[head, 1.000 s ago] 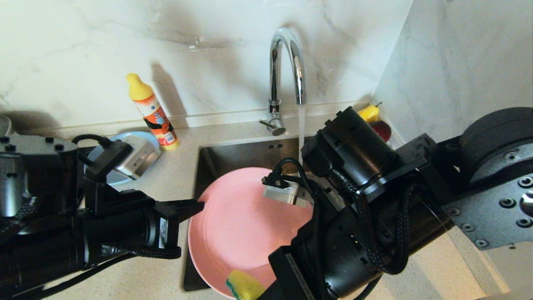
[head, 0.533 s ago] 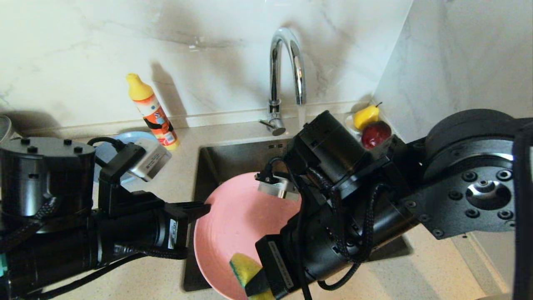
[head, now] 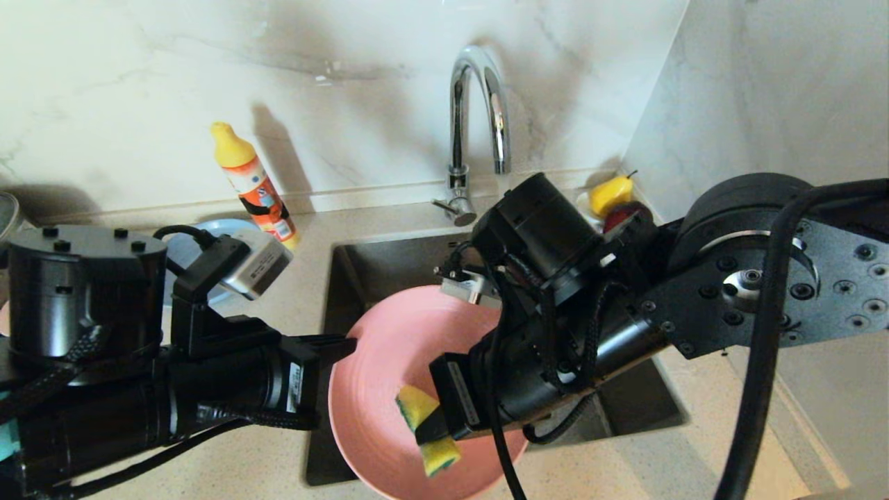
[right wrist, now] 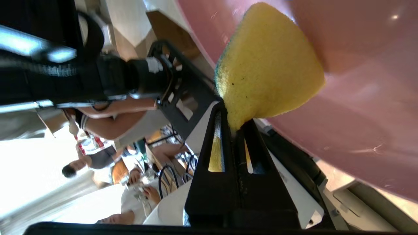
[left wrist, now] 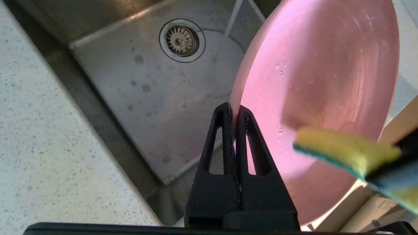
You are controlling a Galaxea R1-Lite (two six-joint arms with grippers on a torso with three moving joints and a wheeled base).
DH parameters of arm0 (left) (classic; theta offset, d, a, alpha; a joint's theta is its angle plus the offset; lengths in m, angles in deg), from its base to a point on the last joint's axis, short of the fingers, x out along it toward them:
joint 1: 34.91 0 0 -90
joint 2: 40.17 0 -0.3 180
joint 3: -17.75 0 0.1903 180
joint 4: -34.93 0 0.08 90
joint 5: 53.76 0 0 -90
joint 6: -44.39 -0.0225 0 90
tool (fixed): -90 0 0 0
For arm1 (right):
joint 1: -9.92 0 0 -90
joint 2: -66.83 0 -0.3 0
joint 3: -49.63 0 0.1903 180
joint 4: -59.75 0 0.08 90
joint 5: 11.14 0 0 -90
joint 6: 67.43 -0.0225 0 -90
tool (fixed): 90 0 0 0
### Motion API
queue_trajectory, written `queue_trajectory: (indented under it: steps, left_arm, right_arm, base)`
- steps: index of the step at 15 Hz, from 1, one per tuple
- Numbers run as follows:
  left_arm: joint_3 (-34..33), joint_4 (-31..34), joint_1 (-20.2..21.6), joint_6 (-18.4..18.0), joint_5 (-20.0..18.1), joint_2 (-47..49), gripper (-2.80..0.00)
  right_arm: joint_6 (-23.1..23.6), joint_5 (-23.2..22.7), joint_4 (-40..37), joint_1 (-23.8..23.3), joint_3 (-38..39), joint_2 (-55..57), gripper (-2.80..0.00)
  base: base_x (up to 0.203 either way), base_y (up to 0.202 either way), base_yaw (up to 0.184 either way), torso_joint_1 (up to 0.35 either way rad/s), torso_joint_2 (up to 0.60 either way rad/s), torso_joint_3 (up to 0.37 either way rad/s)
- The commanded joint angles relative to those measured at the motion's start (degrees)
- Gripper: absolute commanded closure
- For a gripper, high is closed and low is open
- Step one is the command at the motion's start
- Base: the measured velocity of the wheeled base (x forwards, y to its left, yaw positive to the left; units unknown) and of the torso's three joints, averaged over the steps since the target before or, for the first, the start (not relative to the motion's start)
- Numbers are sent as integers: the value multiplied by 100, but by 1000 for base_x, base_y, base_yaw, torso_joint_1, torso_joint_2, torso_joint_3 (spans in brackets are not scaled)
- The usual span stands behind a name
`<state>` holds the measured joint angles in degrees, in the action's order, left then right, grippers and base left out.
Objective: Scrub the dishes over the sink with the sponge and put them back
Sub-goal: Wipe the plate
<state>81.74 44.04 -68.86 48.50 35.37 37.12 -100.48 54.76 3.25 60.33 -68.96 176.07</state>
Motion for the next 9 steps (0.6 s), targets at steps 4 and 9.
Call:
queue_trajectory:
  steps: [4,9]
  left_arm:
    - [-47,-14,-15,20,-9,32,0]
    - [-91,-16,-15,20,-9,6,0]
  right_arm:
    - [-26,-7,-7,-156,-133,15,0]
    - [-18,1,-114,-578,-330,-172,0]
  base:
    - [0,0,0,0,0,0]
    - [0,0,0,0,0,0]
